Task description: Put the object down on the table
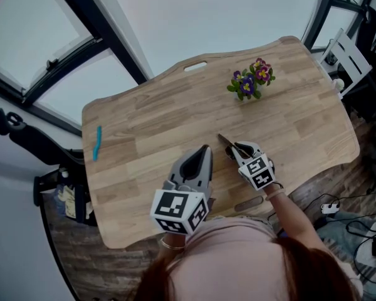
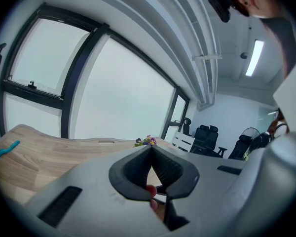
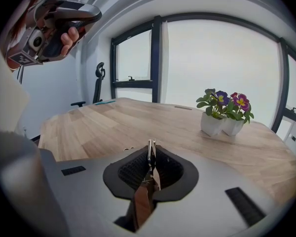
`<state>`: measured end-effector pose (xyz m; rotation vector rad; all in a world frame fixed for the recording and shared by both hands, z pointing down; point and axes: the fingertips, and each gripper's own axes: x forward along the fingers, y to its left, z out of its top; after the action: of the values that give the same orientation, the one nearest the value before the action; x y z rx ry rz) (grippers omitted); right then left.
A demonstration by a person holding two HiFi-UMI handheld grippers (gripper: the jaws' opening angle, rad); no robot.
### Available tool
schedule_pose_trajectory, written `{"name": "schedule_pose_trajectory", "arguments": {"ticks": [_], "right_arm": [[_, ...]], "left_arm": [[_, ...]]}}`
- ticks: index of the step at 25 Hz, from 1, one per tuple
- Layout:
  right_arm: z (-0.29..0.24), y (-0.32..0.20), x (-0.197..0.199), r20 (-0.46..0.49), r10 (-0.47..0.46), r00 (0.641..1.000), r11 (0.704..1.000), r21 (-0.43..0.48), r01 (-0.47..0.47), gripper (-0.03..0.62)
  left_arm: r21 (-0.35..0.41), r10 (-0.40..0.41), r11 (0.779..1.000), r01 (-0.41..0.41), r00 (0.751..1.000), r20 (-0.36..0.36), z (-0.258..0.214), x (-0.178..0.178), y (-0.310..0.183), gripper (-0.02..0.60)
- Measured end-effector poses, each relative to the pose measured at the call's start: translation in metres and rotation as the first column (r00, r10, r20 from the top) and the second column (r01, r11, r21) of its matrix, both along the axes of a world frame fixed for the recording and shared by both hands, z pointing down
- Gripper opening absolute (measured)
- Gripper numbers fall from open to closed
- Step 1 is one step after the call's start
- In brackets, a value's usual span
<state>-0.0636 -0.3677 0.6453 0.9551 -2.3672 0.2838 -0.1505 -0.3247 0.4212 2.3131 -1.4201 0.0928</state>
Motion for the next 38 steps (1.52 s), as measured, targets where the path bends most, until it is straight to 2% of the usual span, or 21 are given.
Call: {"name": "schedule_pose_trajectory", "arguments": {"ticks": [7,27,38], "right_arm": [[-0.003,-0.003,-0.002,0.014,0.004,1.0,1.0,0.011,-0.005,0.012],[0.015,0.007,-0.012,0.008,-0.042,0.999,0.998,-0.056,0.042,0.093],[0.016,0.001,-0.012,0.017,-0.026,1.0,0.998,-0.064,0.027,0.118]], "left_arm": [[-0.007,0.001,1.0,-0.001,1.0,0.007,0.003,0.001,0.001,0.0],[-0.014,0.003,1.0,-0.003,1.0,0.013,0.004,-0.002,0.003,0.0],[-0.01,0.001,1.0,-0.001,1.0,0.012,0.004,-0.001,0.002,0.0]]}}
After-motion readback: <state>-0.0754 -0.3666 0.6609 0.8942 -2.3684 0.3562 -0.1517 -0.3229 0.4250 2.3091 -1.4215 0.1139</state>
